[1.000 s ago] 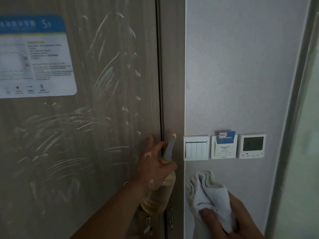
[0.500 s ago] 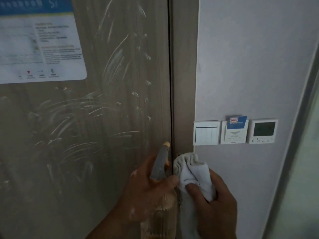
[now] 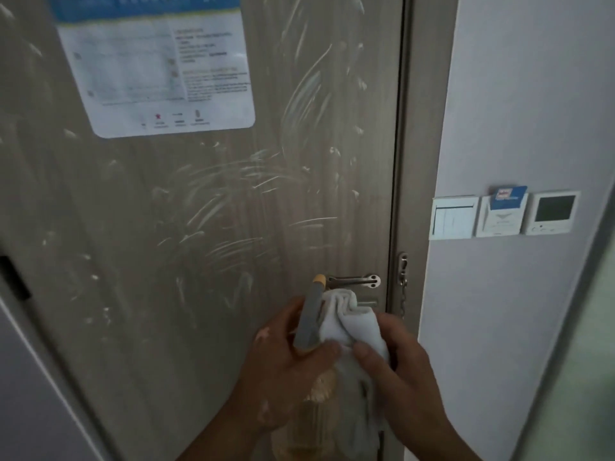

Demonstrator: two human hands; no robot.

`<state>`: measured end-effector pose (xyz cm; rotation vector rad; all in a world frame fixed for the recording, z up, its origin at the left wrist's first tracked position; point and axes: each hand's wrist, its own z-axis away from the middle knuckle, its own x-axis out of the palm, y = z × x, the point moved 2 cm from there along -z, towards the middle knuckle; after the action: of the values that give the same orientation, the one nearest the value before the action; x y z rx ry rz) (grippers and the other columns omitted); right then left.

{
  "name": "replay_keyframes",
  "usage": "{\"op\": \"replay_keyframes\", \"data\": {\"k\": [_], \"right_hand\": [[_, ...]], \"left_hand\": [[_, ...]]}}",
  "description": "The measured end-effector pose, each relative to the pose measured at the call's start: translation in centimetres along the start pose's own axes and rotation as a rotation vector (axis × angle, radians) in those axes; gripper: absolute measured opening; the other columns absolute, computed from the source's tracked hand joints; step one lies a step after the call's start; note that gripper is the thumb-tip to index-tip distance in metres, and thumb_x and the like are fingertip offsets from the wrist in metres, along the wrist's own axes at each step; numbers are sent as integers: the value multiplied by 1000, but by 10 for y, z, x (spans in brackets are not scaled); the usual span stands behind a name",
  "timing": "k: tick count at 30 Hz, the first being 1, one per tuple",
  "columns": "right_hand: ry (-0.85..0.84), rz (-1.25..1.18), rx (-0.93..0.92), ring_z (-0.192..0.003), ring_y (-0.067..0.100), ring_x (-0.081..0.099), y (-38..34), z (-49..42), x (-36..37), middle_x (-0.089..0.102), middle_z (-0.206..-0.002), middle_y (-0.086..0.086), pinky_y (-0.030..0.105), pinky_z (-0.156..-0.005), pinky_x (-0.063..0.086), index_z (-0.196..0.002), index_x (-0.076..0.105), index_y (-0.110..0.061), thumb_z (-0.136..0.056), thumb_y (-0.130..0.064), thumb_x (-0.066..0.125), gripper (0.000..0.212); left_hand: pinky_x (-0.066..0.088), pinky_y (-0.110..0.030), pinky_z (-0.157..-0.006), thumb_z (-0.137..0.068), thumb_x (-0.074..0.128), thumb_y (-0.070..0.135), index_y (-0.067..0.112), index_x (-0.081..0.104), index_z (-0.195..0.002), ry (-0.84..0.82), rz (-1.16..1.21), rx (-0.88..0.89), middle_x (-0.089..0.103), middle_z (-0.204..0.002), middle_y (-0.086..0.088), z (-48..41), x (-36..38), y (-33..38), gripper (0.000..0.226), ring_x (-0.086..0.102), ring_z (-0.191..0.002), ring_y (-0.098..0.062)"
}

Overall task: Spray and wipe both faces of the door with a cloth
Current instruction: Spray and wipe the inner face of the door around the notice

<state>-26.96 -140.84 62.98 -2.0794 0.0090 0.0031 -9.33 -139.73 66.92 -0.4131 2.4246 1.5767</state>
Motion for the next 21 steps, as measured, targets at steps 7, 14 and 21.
{"op": "replay_keyframes", "data": {"k": [7, 14, 21], "right_hand": [[55, 57, 98, -78, -2, 66, -34, 22, 40, 74, -88, -15, 10, -64, 48, -103, 70, -28, -100, -29, 68, 4], [201, 262, 94, -89, -10, 62, -32, 38, 75, 67, -95, -33, 4, -65, 42, -100, 63, -35, -101, -29, 59, 8], [289, 284, 140, -88, -13, 59, -14, 44, 94, 67, -90, -25, 16, -69, 42, -101, 60, -34, -103, -35, 55, 6]], "left_hand": [[60, -50, -82, -61, 76, 44, 58, 67, -99, -20, 59, -27, 76, -100, 2, 19, -72, -15, 42, 71, -96, -28], [49, -17, -56, -74, 88, 15, 27, 69, -99, 18, -46, -121, 71, -76, 12, 43, -128, -42, 33, 59, -59, -3], [49, -26, -56, -51, 82, 44, 25, 72, -103, 6, 63, -110, 71, -83, -7, 75, -156, -49, 56, 57, -59, -7]]}}
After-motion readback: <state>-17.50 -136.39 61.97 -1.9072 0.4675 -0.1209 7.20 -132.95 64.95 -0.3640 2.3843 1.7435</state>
